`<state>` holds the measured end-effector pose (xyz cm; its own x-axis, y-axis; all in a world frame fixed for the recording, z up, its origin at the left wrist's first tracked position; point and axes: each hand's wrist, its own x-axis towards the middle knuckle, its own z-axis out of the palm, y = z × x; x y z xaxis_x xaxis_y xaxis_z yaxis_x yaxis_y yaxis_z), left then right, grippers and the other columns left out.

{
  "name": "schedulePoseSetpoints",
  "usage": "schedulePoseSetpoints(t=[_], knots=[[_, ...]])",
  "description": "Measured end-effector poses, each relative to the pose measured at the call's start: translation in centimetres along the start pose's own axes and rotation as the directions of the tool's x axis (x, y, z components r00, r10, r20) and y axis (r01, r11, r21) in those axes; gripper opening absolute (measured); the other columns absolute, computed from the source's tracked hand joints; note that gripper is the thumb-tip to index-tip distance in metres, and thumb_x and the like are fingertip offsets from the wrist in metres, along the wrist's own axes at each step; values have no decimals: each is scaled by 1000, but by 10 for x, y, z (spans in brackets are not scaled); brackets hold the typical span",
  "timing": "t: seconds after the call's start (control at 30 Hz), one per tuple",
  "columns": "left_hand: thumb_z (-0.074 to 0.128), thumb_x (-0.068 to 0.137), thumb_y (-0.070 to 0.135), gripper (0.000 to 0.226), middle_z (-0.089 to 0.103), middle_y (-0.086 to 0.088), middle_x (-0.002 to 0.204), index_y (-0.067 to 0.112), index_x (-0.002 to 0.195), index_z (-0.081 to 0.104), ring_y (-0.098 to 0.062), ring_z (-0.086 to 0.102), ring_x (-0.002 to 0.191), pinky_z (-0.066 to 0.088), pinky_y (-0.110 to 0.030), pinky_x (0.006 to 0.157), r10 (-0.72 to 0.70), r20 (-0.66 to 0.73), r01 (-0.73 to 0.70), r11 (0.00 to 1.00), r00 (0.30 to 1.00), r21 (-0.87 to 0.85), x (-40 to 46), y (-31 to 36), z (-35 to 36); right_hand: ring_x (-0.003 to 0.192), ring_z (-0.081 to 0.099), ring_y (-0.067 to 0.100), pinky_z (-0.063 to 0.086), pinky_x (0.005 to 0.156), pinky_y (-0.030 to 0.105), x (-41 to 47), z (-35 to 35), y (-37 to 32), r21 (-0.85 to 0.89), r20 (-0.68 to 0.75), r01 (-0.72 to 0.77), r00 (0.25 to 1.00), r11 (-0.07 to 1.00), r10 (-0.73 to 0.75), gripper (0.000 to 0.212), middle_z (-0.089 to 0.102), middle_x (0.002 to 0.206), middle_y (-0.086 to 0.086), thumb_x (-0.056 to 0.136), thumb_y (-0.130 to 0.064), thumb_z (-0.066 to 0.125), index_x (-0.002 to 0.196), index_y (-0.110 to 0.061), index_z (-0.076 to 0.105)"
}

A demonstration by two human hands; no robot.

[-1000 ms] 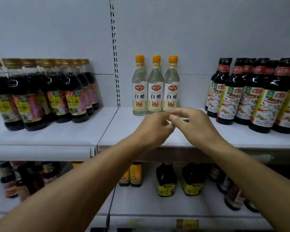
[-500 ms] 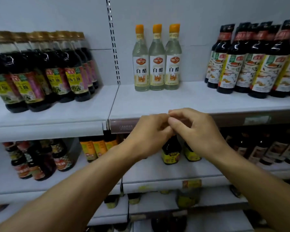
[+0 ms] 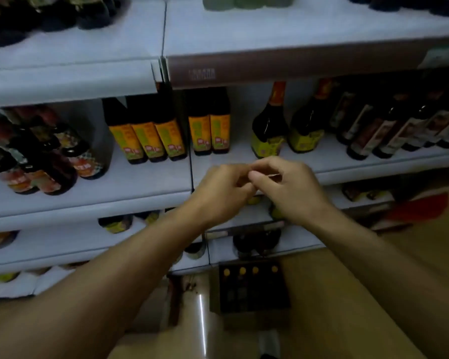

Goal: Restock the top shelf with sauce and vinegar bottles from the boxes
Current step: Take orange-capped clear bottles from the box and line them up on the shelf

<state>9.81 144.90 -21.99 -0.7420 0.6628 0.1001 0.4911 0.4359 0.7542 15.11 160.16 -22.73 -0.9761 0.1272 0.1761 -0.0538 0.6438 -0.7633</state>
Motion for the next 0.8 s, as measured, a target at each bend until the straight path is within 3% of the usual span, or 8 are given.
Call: schedulePoseSetpoints(t=[0.07,0.1,0.17,0.23,0.37,0.53,0.67,0.8], knots=[[57,96,17,16,60,21,68,30,96,67,12,57,67,40,-3,59,-36,26,36,999,999,-10,-6,-16,15,99,63,9,54,87,37,-11,14,16,4,21,-43,999,999,43,23,70,105,-6,95,-28,60,114,-19,69],[56,97,19,16,65,18,75,25,102,70,11,60,75,45,-7,66,-45,44,46,999,998,-14,-7,-24,23,98,63,8,54,86,37,-14,21,24,12,30,-59,998,998,58,23,70,104,-5,95,-27,61,114,-18,69],[54,97,22,25,73,6,100,23,116,69,-3,65,95,55,-31,83,-78,84,79,997,993,-18,-10,-41,43,95,65,9,55,85,37,-22,35,42,30,47,-94,995,995,92,21,71,102,-4,94,-25,62,111,-17,70],[54,96,24,27,73,2,107,23,119,68,-11,67,99,56,-38,85,-121,115,126,991,986,-41,-16,-59,60,95,65,10,55,85,36,-29,49,60,36,58,-142,989,989,139,20,71,102,-4,93,-24,63,110,-17,71],[56,98,26,20,70,8,103,26,113,69,-3,63,94,49,-21,75,-227,186,230,973,956,5,-26,-103,100,95,65,10,55,86,35,-44,79,106,13,114,-260,960,966,257,23,71,104,-4,95,-27,61,114,-19,69],[55,98,26,25,66,4,111,19,120,66,-11,62,101,51,-28,85,-398,231,408,913,888,8,-38,-156,150,95,60,6,50,78,20,-62,122,167,-14,193,-363,913,932,359,21,65,101,-8,98,-24,57,114,-18,68],[55,98,24,16,68,-1,99,22,107,67,-17,63,90,53,-33,78,-536,247,557,830,807,-20,-53,-206,195,96,60,5,46,79,21,-79,163,220,-1,261,-473,850,881,457,23,63,104,-9,98,-26,56,118,-19,66],[56,97,14,18,66,-3,102,12,112,67,-15,60,94,44,-13,69,-638,284,687,716,716,-125,-70,-256,245,92,59,10,49,83,27,-95,213,278,-75,312,-582,758,810,573,20,63,101,-5,99,-24,53,111,-19,68]])
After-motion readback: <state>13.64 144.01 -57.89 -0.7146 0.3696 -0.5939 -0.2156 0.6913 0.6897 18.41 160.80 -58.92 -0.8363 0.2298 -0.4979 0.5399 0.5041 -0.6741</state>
